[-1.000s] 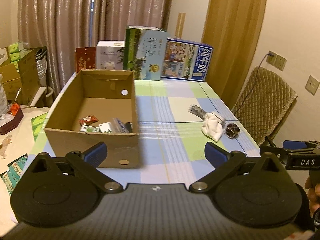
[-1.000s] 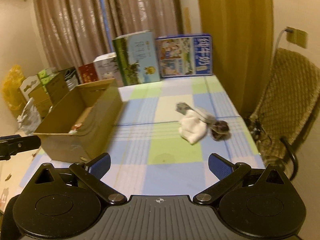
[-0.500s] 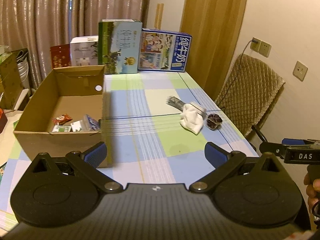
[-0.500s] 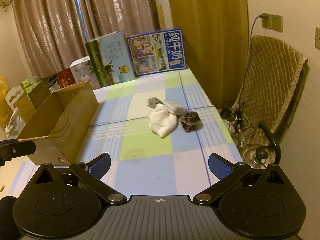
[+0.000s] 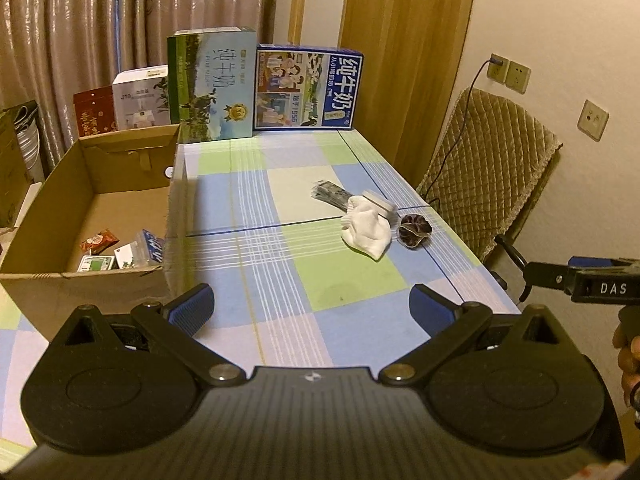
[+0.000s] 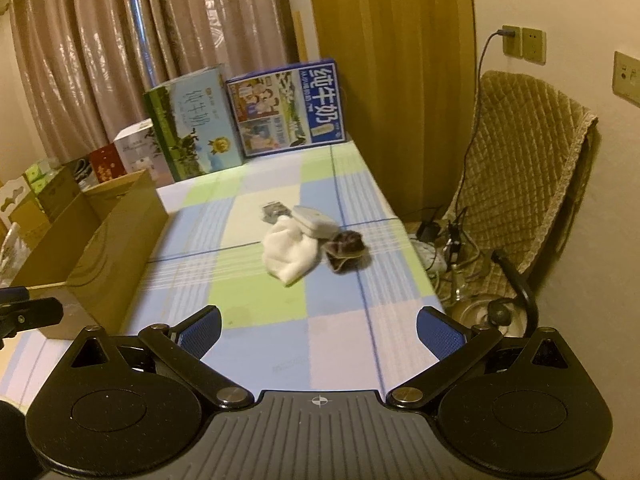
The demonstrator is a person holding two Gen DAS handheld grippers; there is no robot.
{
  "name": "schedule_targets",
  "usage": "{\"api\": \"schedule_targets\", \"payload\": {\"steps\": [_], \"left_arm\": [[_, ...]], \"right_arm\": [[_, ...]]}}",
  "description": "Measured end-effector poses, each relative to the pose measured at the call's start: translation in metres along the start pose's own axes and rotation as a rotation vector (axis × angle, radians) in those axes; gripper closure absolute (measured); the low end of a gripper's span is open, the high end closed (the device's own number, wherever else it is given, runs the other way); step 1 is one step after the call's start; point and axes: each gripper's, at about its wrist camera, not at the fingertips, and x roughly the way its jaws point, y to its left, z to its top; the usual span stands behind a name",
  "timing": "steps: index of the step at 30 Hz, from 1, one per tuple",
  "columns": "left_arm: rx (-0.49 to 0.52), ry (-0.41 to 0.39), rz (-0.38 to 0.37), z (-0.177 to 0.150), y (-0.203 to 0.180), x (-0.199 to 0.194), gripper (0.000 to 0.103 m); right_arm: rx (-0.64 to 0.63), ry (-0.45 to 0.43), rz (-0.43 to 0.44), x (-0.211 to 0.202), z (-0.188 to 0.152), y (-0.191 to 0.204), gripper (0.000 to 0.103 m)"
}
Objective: Organize objects
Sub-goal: 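Grasp the white knitted cloth with the left tool while the right tool grasps the brown scrunchie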
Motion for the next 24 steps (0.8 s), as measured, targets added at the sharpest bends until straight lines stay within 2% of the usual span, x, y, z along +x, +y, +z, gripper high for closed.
{"api": "schedule_targets", "payload": {"steps": [13,24], "left_arm": [[0.036,0.052,-0.013,0.006,-0.017,0.041,0.001],[0.066,0.076,-0.035,0.019,-0.032,0.089,0.001]], "right_arm": [[-0.02,0.016,-0.037,0.024,0.014,-0.029,0.002],[-0.101,0.02,-0.037,0.057,0.033,-0.046,0.002]]}}
